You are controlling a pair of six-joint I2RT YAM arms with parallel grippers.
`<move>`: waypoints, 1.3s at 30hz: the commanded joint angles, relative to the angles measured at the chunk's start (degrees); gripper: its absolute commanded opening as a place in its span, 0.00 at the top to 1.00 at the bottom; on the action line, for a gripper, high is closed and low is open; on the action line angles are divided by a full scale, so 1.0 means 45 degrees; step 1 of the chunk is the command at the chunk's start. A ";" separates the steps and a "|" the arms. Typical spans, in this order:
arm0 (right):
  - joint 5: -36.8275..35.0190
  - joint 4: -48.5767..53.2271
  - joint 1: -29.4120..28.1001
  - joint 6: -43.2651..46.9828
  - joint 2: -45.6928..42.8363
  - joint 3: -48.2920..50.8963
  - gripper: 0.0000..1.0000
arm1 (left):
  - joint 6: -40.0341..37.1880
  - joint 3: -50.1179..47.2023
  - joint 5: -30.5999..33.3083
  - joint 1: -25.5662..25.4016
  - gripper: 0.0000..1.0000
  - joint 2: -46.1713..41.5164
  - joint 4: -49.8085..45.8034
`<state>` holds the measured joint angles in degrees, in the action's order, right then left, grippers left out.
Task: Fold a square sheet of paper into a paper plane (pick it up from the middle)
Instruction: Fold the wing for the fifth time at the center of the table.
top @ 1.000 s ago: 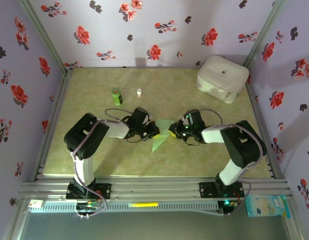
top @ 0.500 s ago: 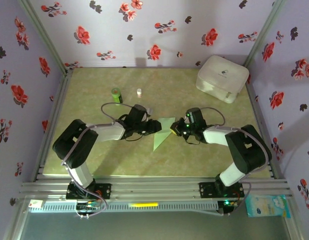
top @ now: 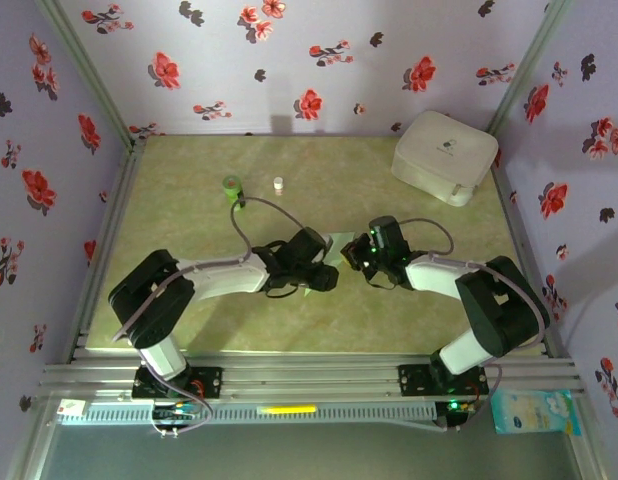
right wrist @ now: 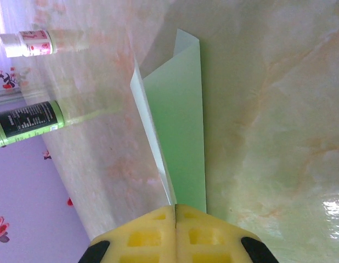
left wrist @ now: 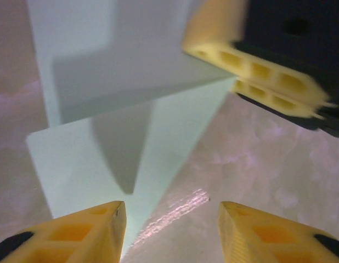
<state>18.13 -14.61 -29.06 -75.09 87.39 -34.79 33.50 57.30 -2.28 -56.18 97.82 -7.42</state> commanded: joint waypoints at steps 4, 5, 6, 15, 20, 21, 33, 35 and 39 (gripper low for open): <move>-0.0338 -0.0023 -0.0105 -0.0403 -0.0114 0.0031 0.98 | -0.1976 0.1318 0.2765 -0.0806 0.48 0.0864 -0.1732; -0.0341 -0.0034 -0.0106 -0.0420 -0.0141 0.0016 0.98 | -0.2056 0.1484 0.3042 -0.0896 0.48 0.1027 -0.1948; -0.0321 -0.0020 -0.0105 -0.0435 -0.0156 0.0033 0.98 | -0.2085 0.1612 0.3317 -0.0980 0.48 0.1143 -0.2116; -0.0227 -0.0212 -0.0105 -0.0520 -0.0128 0.0047 0.98 | -0.2497 0.1876 0.4384 -0.1284 0.49 0.1607 -0.2470; -0.0184 -0.0403 -0.0105 -0.0655 -0.0083 0.0124 0.98 | -0.2658 0.1793 0.4506 -0.1323 0.51 0.1691 -0.2413; -0.0194 -0.0472 -0.0105 -0.0698 -0.0085 0.0142 0.98 | -0.2639 0.1694 0.4502 -0.1322 0.51 0.1616 -0.2295; 0.0011 -0.0999 0.0012 -0.1084 -0.0114 0.0333 0.98 | -0.2789 -0.0074 0.4797 -0.1337 0.51 0.0489 0.0129; 0.0067 -0.1036 0.0012 -0.1089 -0.0122 0.0328 0.98 | -0.2992 -0.0114 0.4880 -0.1343 0.51 0.0469 0.0381; 0.0072 -0.1067 0.0030 -0.1154 -0.0143 0.0358 0.98 | -0.3350 -0.0074 0.4983 -0.1343 0.53 0.0486 0.0604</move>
<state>18.17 -18.13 -29.15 -78.81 87.39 -34.02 20.80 57.14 18.00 -61.89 101.60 -7.29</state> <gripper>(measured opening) 0.046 0.475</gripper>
